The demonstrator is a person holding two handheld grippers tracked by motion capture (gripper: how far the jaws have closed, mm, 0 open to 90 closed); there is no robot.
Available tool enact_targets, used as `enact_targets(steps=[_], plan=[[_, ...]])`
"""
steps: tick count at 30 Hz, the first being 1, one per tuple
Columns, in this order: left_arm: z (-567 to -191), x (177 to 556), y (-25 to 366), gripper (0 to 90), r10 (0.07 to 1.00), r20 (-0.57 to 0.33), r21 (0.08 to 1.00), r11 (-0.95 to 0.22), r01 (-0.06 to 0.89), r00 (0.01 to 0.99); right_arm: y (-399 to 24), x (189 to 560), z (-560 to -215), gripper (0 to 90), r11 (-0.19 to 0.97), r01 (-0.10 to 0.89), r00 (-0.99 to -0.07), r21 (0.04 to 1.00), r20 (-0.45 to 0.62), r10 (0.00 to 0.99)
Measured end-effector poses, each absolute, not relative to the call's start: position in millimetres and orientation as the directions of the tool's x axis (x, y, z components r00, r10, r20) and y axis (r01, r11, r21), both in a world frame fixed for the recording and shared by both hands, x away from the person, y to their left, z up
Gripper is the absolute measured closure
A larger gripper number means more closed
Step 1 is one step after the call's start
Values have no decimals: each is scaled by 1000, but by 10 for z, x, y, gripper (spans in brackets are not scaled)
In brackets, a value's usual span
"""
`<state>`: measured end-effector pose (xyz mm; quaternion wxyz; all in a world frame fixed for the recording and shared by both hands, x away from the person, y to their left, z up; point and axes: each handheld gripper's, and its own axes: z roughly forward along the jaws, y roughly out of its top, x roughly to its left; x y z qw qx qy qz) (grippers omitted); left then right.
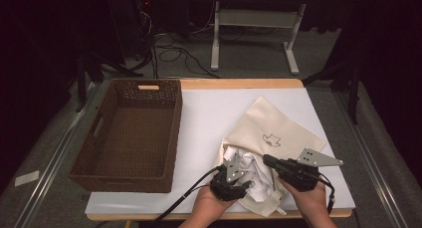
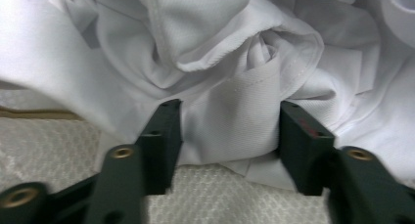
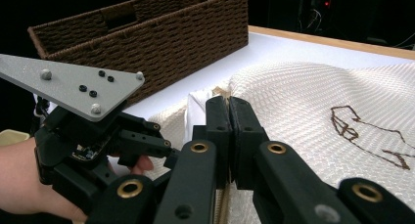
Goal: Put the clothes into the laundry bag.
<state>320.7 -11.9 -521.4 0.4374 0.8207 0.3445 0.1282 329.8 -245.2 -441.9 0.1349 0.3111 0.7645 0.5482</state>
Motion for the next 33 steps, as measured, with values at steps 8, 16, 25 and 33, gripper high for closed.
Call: enact_targets(steps=[8, 16, 25, 33], plan=[[-5209, 3144, -134, 745, 702, -39, 821, -383, 423, 711, -2459, 3288, -4406, 896, 206, 323, -769, 924, 129, 626], [-5197, 3137, -91, 821, 705, -63, 831, -354, 428, 706, -2487, 3271, -4388, 896, 196, 323, -765, 926, 134, 629], [-5073, 3046, -96, 836, 694, -117, 851, -299, 432, 710, -2559, 3238, -4352, 896, 183, 310, -766, 933, 131, 630], [-5034, 3018, -146, 837, 689, -113, 861, -291, 416, 716, -2580, 3246, -4343, 896, 180, 308, -765, 934, 130, 631]])
